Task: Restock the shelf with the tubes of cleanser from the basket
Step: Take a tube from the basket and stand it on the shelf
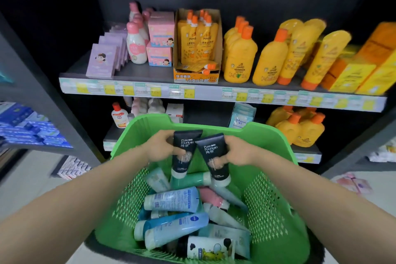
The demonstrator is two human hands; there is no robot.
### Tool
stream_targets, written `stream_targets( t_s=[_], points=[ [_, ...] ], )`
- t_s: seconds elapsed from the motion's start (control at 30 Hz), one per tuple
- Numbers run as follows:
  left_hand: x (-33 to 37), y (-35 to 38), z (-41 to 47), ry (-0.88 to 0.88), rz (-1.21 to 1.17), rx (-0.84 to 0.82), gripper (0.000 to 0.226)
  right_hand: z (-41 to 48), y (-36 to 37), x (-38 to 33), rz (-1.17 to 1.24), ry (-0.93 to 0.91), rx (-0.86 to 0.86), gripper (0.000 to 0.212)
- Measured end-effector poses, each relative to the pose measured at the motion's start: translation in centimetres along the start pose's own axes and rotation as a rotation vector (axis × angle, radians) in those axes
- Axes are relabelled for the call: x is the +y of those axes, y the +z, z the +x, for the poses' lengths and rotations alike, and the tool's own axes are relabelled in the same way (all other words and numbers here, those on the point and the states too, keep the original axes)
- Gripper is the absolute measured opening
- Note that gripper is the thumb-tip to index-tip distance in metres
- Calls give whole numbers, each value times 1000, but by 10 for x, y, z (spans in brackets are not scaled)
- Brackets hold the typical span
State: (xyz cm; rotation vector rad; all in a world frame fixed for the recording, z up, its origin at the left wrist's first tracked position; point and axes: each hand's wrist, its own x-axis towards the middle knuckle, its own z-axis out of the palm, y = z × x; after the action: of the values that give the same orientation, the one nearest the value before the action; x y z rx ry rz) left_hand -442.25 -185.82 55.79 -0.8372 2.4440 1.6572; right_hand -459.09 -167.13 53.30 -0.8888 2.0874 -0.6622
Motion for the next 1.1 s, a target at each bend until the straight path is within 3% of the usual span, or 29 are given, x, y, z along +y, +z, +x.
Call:
stream_targets(
  t_s=[0.13,0.47,0.93,1.1],
  points=[
    [26,-9,-21,94,-78,35,31,-26,-20,-24,143,-110,88,46],
    [72,-21,-42,295,-232,189,32,-77,-67,-71,278,-277,278,67],
    [172,-57,-57,556,-399,278,31,-113,-131,-153,360,-478,504,40],
    [206,-78,-61,643,-346,326,27,-129,-157,-179,378,-511,552,39]
  ],
)
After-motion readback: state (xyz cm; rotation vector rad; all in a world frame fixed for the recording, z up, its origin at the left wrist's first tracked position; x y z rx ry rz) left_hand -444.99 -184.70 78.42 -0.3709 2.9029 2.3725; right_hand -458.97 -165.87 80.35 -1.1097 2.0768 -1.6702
